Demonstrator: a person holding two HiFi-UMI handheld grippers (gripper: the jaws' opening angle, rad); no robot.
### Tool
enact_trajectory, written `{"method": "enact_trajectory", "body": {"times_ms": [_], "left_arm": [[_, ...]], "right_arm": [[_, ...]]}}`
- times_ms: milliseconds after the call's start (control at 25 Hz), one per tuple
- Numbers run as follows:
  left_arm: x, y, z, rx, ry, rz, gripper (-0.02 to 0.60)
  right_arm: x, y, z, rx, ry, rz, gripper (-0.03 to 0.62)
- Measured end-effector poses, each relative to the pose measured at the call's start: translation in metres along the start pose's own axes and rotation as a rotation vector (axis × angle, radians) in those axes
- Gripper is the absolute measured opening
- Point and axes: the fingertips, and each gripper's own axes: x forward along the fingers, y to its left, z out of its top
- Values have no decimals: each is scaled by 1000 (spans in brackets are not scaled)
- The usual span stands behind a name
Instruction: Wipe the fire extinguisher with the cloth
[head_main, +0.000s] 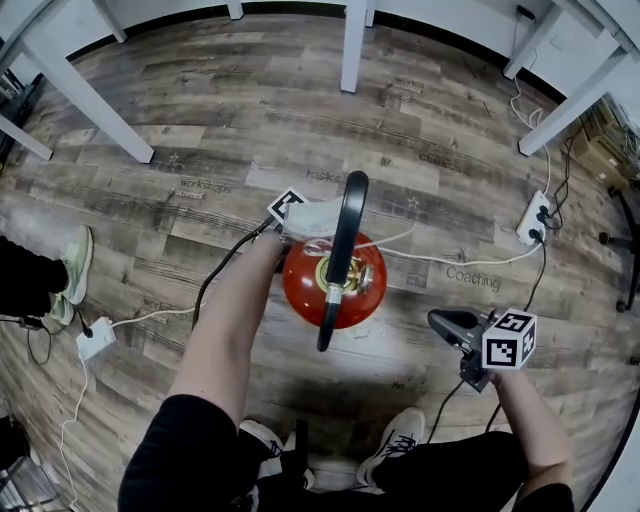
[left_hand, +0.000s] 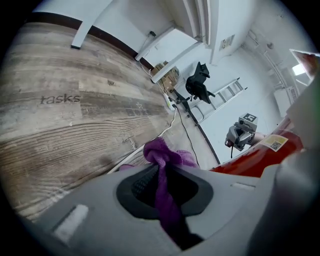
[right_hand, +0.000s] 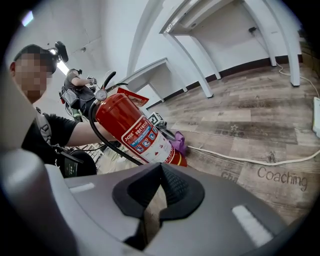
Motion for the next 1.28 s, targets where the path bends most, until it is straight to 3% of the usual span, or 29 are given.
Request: {"method": "enact_trajectory", "body": {"times_ms": [240,400,520,600,680,880,1040,1160,1280], "left_arm": [[-18,-9,5,-29,-111,-34,31],[-64,-47,21,-57,-301,-163,29],[-107,-94,26,-145,-467,-341,31],[-140,-122,24,-105,-557,-416,29],[-173,-152,17,-16,-628,-454,31],[-231,-243,5,204,-732,-415,31],[-247,-312,9,323,-774,-287,31],[-249,-363,16,386,-803,-255,31],[-243,-400,28,395,-868,-286,31]], "right_arm": [[2,13,5,-37,-2,14,3],[5,23,11,-70,-14,28,3],[4,29,22,-89,-41,41,3],[4,35,31,-100,-61,50,3],[3,43,38,-111,-78,65,3],[1,73,64,-161,-140,115,3],[-16,120,107,-235,-257,176,5],[-28,167,133,-293,-331,261,38],[-37,208,146,-325,-369,360,75]]}}
